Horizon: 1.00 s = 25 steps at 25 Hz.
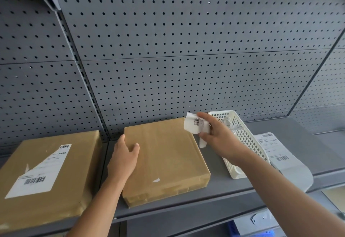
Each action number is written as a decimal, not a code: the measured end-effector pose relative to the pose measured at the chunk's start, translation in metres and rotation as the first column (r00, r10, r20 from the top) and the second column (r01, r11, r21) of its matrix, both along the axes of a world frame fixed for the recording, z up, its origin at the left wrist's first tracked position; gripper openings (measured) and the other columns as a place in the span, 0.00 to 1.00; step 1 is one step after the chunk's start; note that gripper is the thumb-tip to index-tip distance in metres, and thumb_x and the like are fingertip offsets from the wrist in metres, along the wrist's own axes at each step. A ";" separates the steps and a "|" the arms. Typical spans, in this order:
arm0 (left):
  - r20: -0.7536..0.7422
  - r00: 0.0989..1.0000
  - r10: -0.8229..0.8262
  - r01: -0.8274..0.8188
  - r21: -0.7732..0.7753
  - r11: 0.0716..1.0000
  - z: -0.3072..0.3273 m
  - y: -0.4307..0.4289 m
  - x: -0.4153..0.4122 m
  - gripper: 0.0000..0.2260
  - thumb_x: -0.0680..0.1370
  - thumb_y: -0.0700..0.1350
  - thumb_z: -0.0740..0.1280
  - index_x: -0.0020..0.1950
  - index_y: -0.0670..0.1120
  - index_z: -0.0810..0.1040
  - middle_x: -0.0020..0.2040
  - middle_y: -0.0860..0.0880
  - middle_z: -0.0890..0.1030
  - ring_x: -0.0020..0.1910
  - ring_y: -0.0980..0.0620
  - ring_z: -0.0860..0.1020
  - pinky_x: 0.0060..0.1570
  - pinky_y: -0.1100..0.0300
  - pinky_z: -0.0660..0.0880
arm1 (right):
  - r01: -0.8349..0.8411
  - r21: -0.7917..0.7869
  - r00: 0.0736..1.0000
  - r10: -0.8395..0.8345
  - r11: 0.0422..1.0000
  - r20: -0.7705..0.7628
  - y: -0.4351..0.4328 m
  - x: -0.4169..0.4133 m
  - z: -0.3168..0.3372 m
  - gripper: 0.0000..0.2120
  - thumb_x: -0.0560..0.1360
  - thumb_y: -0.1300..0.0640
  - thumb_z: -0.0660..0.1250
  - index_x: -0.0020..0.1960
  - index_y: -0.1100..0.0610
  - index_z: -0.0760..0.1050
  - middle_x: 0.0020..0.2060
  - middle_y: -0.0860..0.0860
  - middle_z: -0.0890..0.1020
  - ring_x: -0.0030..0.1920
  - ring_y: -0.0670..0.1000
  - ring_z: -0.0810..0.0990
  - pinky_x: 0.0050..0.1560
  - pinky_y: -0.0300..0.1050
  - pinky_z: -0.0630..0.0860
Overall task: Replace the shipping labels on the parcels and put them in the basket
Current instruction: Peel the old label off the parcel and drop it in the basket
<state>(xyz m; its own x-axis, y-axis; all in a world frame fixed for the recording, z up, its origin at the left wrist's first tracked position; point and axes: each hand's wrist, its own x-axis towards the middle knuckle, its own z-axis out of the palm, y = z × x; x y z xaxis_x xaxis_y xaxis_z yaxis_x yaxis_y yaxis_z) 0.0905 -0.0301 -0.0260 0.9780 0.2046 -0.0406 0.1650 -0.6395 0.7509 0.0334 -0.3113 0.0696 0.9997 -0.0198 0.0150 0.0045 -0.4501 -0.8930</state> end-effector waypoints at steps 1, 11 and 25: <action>0.000 1.000 -0.001 0.001 0.000 1.000 0.000 0.000 0.000 0.30 0.83 0.54 0.61 0.83 0.48 0.56 0.81 0.47 0.63 0.76 0.42 0.67 0.69 0.40 0.69 | 0.000 -0.004 1.000 0.000 1.000 0.009 -0.002 0.002 -0.003 0.24 0.79 0.63 0.66 0.72 0.47 0.68 0.54 0.44 0.81 0.48 0.36 0.80 0.52 0.35 0.77; 0.012 1.000 -0.005 0.005 0.006 1.000 0.000 0.000 0.000 0.30 0.83 0.55 0.61 0.83 0.48 0.56 0.81 0.47 0.63 0.76 0.42 0.67 0.69 0.39 0.69 | 0.072 -0.048 0.997 -0.070 0.996 0.043 -0.002 0.006 -0.009 0.06 0.81 0.55 0.64 0.51 0.58 0.74 0.36 0.56 0.86 0.35 0.56 0.86 0.48 0.58 0.82; 0.001 1.000 0.002 -0.002 -0.002 1.000 -0.001 0.002 0.001 0.30 0.82 0.56 0.62 0.82 0.50 0.57 0.79 0.48 0.66 0.73 0.43 0.71 0.65 0.40 0.73 | 0.101 0.034 0.987 -0.096 0.994 -0.129 -0.021 0.011 -0.022 0.11 0.78 0.47 0.57 0.51 0.53 0.73 0.33 0.51 0.73 0.32 0.51 0.72 0.43 0.51 0.71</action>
<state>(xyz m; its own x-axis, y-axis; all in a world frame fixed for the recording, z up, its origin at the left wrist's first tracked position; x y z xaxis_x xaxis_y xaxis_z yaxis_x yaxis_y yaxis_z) 0.0919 -0.0283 -0.0270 0.9777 0.2062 -0.0403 0.1655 -0.6380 0.7520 0.0444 -0.3327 0.0475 0.9865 -0.1162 -0.1150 -0.1529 -0.4066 -0.9007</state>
